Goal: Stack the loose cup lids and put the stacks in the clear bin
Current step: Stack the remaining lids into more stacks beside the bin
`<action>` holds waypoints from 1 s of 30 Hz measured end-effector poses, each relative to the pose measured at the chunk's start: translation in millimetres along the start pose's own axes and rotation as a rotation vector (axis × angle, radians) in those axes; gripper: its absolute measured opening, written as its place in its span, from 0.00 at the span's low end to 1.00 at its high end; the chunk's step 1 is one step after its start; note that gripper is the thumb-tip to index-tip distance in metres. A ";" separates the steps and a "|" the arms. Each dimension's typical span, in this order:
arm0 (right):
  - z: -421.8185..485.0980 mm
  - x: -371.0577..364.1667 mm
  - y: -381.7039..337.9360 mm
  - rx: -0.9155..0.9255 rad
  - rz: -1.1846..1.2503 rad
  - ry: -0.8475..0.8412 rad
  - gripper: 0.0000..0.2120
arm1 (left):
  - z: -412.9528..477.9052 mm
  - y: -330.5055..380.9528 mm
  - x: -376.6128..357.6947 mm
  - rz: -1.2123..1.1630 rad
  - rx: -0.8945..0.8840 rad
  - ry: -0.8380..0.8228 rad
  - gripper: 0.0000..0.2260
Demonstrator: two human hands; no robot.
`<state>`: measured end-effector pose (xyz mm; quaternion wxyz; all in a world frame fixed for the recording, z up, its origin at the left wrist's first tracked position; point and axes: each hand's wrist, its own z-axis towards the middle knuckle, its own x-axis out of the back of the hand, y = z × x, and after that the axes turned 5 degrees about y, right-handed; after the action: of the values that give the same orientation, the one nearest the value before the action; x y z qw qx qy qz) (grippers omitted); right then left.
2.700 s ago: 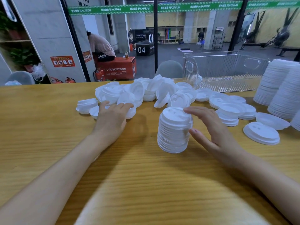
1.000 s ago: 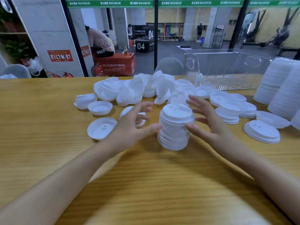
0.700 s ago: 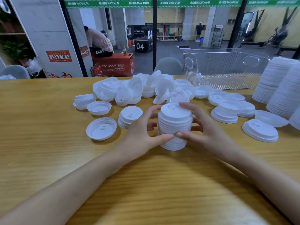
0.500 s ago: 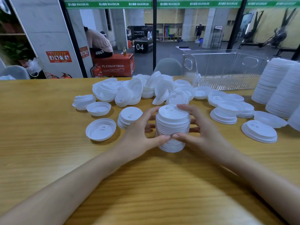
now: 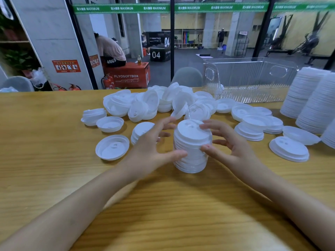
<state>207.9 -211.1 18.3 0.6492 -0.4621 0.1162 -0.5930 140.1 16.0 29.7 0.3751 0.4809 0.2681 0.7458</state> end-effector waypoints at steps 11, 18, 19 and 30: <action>-2.5 4.5 -0.8 0.367 -0.385 -0.034 0.17 | 18.6 -60.1 51.4 0.513 0.161 0.109 0.30; -1.8 5.2 0.9 0.373 -0.381 0.006 0.17 | 19.7 -56.4 48.0 0.540 0.110 0.124 0.24; -1.7 5.7 1.2 0.362 -0.377 0.022 0.17 | 19.7 -55.8 47.4 0.540 0.114 0.124 0.24; -0.5 15.4 2.1 0.254 -0.335 0.122 0.18 | 18.7 -49.0 46.9 0.455 0.055 0.247 0.16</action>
<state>213.0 -225.1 22.6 0.5863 -0.3529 0.0012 -0.7291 160.1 83.3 24.0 0.1489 0.4441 0.2169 0.8565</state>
